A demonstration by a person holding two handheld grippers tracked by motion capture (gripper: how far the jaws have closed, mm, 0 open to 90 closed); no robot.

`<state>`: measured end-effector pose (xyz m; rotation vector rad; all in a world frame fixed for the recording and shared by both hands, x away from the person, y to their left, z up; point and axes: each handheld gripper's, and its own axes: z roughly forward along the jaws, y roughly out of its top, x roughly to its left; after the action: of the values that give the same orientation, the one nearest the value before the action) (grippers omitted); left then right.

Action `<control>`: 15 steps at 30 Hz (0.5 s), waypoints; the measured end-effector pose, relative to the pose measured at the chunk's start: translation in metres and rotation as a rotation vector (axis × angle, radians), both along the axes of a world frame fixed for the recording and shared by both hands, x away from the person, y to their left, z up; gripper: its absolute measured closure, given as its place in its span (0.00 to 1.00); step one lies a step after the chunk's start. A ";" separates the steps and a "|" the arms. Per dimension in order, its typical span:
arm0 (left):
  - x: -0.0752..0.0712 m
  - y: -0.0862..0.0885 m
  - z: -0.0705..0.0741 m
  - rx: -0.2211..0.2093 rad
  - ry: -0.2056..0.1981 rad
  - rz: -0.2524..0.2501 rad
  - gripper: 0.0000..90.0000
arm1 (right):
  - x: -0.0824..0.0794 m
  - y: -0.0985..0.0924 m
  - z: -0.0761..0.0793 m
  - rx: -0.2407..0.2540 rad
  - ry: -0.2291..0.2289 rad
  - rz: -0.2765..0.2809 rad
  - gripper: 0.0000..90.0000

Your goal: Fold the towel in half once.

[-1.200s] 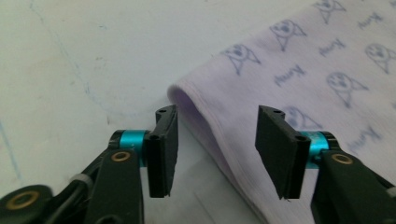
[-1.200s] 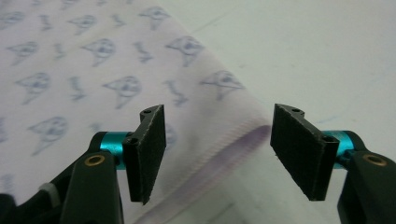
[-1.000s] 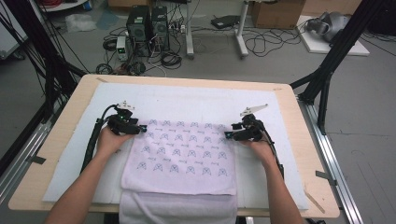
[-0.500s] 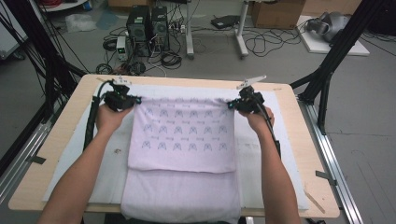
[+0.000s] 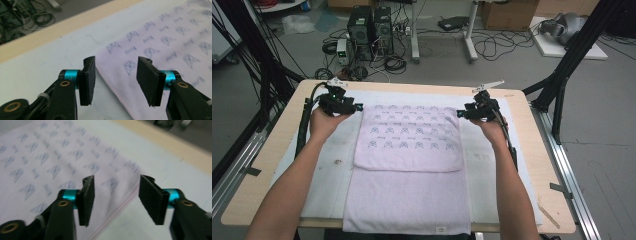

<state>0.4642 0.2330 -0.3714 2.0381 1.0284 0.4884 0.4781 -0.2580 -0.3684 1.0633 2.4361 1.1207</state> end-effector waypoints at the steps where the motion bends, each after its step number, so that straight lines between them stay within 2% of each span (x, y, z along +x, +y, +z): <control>1: -0.005 0.000 -0.005 -0.009 -0.001 -0.015 0.55 | -0.001 0.000 -0.004 -0.003 0.052 0.012 0.46; 2: -0.010 0.001 -0.009 -0.014 0.007 -0.032 0.55 | -0.004 0.001 -0.008 -0.007 0.081 0.029 0.47; 4: -0.020 0.002 -0.016 -0.028 0.007 -0.070 0.54 | -0.019 0.004 -0.012 -0.015 0.011 0.060 0.50; 5: -0.026 0.002 -0.018 -0.038 0.001 -0.093 0.54 | -0.026 0.005 -0.014 -0.009 -0.006 0.073 0.50; 7: -0.038 0.003 -0.022 -0.052 0.002 -0.139 0.54 | -0.038 0.006 -0.018 0.017 0.003 0.113 0.51; 9: -0.050 0.003 -0.024 -0.051 0.000 -0.187 0.54 | -0.053 0.006 -0.020 0.015 -0.018 0.139 0.51; 12: -0.071 0.004 -0.027 -0.053 -0.024 -0.233 0.54 | -0.075 0.004 -0.025 0.033 -0.034 0.173 0.52; 13: -0.078 0.003 -0.028 -0.041 -0.026 -0.247 0.54 | -0.082 0.004 -0.028 0.031 -0.043 0.178 0.52; 15: -0.091 0.003 -0.033 -0.049 -0.026 -0.273 0.55 | -0.096 0.003 -0.033 0.043 -0.045 0.191 0.53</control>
<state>0.3727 0.2358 -0.4045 2.0819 0.7240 0.3413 0.3823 -0.2547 -0.4018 0.8211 2.5309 1.2456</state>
